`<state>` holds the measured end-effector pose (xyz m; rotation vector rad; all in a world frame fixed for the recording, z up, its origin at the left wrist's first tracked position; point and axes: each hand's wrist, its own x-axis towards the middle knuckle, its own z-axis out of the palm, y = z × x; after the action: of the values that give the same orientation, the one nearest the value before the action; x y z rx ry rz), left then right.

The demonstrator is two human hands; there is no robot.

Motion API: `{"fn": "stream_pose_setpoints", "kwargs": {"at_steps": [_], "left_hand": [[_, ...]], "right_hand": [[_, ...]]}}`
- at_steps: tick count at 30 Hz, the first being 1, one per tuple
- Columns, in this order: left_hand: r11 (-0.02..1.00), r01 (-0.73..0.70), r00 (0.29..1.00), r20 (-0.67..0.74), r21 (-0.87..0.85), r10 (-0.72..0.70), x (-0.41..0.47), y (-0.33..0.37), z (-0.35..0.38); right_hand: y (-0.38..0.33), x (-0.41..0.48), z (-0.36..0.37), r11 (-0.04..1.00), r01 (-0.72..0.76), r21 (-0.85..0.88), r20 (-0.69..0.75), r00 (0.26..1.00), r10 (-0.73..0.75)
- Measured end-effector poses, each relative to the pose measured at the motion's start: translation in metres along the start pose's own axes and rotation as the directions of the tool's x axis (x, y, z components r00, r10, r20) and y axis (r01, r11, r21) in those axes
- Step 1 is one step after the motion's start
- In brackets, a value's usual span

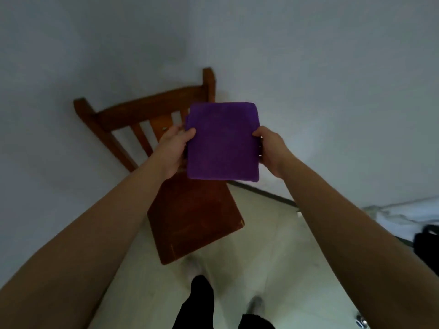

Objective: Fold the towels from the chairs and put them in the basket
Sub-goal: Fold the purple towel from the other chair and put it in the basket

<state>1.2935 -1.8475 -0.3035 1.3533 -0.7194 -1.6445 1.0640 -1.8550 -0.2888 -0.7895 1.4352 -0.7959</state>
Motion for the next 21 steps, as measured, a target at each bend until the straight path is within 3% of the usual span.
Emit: {"fn": "stream_pose_setpoints", "kwargs": {"at_steps": [5,9,16,21], "left_hand": [[0.937,-0.255,0.960,0.174,0.238,0.217,-0.029,0.084,0.105],[0.870,-0.389,0.892,0.361,0.303,0.274,-0.084,0.112,0.191],[0.841,-0.473,0.777,0.574,0.263,0.258,-0.206,0.078,0.349],[0.865,-0.431,0.660,0.743,0.255,0.111,-0.286,0.017,0.461]], "right_hand": [[-0.075,-0.077,-0.083,0.981,0.192,0.032,-0.165,0.969,-0.184],[-0.094,-0.149,-0.156,0.958,0.286,0.001,-0.274,0.922,-0.275],[-0.064,-0.312,-0.300,0.903,0.427,0.048,-0.438,0.822,-0.365],[-0.002,-0.436,-0.406,0.870,0.466,0.159,-0.458,0.815,-0.353]]}}
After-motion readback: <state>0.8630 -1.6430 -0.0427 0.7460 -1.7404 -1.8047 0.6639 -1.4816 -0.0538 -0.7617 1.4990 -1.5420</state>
